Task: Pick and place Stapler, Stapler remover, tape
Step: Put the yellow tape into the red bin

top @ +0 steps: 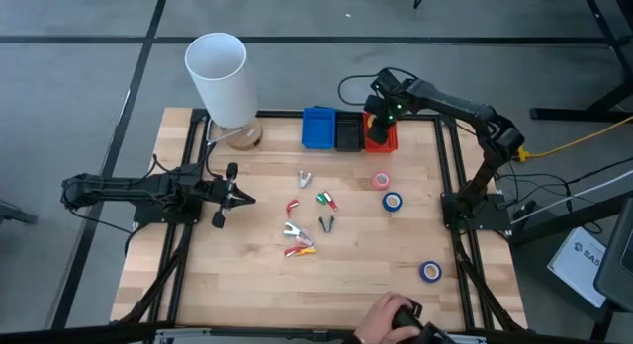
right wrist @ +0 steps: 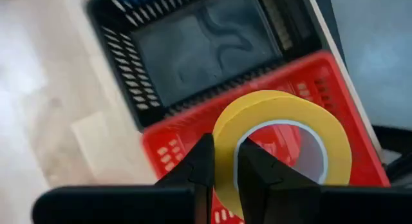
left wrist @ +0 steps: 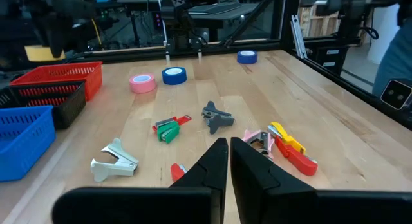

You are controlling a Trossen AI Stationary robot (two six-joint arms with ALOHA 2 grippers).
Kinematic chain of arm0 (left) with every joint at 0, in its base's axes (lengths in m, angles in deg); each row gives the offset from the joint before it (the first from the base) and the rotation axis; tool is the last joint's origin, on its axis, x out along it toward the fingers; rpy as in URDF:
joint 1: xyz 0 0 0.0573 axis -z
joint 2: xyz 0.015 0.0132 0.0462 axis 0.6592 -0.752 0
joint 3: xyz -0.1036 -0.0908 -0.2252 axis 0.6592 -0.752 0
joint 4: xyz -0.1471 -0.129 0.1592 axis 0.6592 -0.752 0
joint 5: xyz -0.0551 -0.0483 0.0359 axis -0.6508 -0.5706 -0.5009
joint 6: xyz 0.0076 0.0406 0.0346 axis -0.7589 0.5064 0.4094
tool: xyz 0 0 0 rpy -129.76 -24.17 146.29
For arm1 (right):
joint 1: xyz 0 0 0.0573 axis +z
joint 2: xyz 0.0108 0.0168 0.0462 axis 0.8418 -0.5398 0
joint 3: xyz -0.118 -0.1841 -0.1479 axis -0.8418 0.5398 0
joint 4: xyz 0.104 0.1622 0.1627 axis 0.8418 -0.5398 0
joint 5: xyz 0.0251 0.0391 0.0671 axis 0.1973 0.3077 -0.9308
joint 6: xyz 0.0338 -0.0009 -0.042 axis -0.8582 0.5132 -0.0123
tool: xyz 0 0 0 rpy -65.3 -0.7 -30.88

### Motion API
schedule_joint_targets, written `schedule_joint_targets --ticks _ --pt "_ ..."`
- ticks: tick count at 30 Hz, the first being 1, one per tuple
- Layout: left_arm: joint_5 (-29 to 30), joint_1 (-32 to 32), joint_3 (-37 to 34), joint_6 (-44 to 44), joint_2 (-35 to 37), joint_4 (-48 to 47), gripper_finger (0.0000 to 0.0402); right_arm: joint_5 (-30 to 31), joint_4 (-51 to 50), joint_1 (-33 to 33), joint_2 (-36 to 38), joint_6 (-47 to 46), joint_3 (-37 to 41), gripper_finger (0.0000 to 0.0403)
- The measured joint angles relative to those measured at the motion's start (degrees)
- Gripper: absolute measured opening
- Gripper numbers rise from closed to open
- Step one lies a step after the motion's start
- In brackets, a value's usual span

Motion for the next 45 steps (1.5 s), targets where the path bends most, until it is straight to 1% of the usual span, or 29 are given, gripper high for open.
schedule_joint_targets --ticks 8,16,22,28,30,35,38,42,45 --pt "0.0 0.01 0.0 0.0 0.0 -0.02 0.0015 0.02 5.9 -2.88 0.0 2.86 6.64 0.0042" --pt "0.0 -0.01 0.0 0.0 0.0 -0.02 0.0015 -0.02 11.06 -3.1 0.0 6.88 9.38 0.0048" --pt "0.0 0.01 0.02 0.0 -0.02 -0.02 0.0015 0.0 13.98 -3.36 0.0 7.26 10.08 0.0083" --pt "0.0 0.01 0.02 0.0 -0.02 -0.02 0.0015 0.15 12.26 -3.36 0.0 6.29 10.13 0.0128" --pt "0.0 -0.01 0.0 0.0 0.0 -0.02 0.0016 1.92 12.18 -3.36 0.0 5.91 10.14 0.0143" --pt "0.0 -0.01 0.01 0.0 -0.01 -0.02 0.0015 8.7 12.51 -3.36 0.0 5.78 10.14 0.0179" --pt "0.0 -0.01 0.0 0.0 -0.02 -0.02 0.0015 10.01 11.89 -3.36 0.0 5.76 10.03 0.0194" --pt "0.0 -0.01 0.02 0.0 -0.02 -0.02 0.0015 9.33 10.11 -2.92 0.0 5.92 7.95 0.0201" --pt "0.0 0.0 0.01 0.0 -0.01 -0.02 0.0015 5.89 9.96 -2.35 0.0 9.22 6.99 0.0199"
